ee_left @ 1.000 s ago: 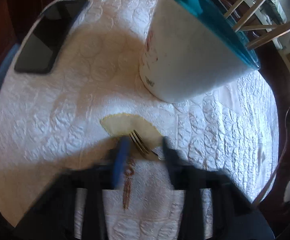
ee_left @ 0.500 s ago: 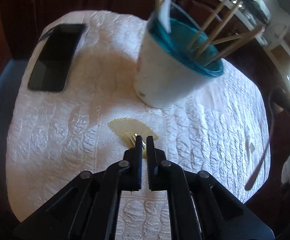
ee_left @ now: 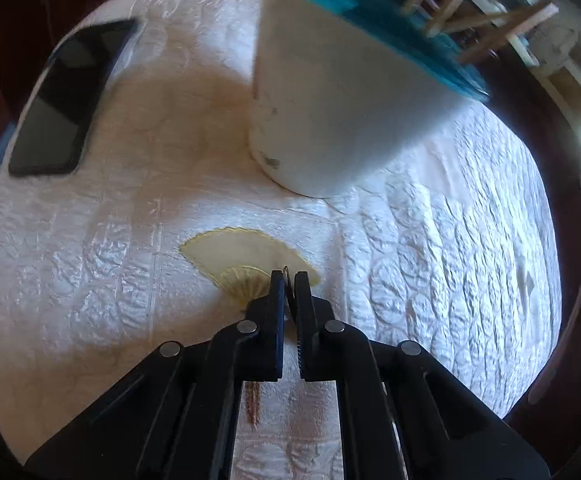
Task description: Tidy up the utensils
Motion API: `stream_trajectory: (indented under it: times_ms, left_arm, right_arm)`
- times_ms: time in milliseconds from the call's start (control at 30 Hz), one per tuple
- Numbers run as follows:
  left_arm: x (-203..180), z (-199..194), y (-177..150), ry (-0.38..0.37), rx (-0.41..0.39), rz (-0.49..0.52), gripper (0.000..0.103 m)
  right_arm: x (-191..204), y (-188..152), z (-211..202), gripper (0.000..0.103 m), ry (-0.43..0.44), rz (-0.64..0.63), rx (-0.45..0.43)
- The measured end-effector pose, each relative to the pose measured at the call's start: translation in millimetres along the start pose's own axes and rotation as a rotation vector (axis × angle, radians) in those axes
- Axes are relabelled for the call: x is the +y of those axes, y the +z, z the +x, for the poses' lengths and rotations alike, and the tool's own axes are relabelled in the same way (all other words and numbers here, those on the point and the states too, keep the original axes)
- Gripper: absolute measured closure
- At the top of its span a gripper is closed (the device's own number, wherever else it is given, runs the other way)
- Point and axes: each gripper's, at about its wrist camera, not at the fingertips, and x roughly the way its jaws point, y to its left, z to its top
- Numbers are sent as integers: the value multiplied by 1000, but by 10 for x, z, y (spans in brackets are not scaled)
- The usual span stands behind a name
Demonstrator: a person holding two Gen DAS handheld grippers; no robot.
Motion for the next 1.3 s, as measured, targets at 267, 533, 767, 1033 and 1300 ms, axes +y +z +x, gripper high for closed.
stream_trajectory:
  times_ms: [267, 533, 767, 1033, 1300]
  left_arm:
    - [-77, -519, -17, -14, -98, 30, 103]
    - [-164, -903, 103, 6, -182, 66, 103]
    - [-94, -1194, 184, 16, -235, 81, 103]
    - [-17, -1565, 390, 40, -310, 96, 103]
    - [-112, -1986, 727, 62, -423, 129, 103]
  right_arm:
    - [83, 49, -78, 100, 12, -8, -33]
    - [299, 224, -130, 100, 15, -54, -75]
    - [475, 416, -131, 100, 4, -90, -108]
    - [658, 629, -124, 100, -10, -124, -150]
    - [850, 879, -37, 100, -93, -184, -197]
